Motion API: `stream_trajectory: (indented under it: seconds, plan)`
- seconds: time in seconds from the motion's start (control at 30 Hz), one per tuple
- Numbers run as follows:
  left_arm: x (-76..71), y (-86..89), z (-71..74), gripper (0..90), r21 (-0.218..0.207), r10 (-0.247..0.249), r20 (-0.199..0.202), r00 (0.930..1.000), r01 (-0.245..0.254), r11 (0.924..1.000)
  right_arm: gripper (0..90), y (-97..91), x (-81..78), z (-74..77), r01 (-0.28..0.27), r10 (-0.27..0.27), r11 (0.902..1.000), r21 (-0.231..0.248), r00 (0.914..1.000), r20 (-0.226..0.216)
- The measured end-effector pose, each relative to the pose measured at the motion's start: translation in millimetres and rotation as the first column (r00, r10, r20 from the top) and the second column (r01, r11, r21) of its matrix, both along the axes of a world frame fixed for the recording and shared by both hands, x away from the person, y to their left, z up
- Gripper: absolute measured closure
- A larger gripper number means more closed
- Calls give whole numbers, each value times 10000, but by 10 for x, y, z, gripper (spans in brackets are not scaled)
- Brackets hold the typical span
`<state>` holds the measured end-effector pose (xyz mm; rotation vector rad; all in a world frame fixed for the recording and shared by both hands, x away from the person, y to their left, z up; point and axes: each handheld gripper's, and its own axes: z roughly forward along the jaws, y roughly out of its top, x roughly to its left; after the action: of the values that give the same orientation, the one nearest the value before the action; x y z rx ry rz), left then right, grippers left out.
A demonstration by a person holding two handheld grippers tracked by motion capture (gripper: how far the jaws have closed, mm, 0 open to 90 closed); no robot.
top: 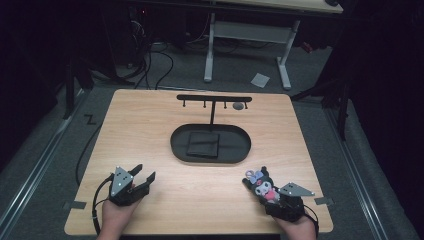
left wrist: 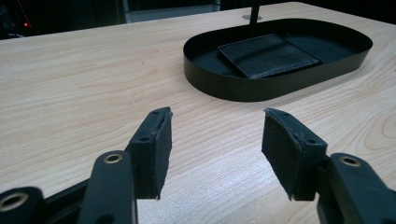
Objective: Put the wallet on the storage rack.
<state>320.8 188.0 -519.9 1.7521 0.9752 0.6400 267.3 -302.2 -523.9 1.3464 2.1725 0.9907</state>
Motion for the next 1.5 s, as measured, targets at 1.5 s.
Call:
stream_trajectory:
  seconds: [1.5]
  plan:
    - [-4, -5, -24, 419, -199, -622, -173, 9979, 618, 9979, 438, 538, 703, 379, -2298, -864, 8544, -4661, 8217, -5634]
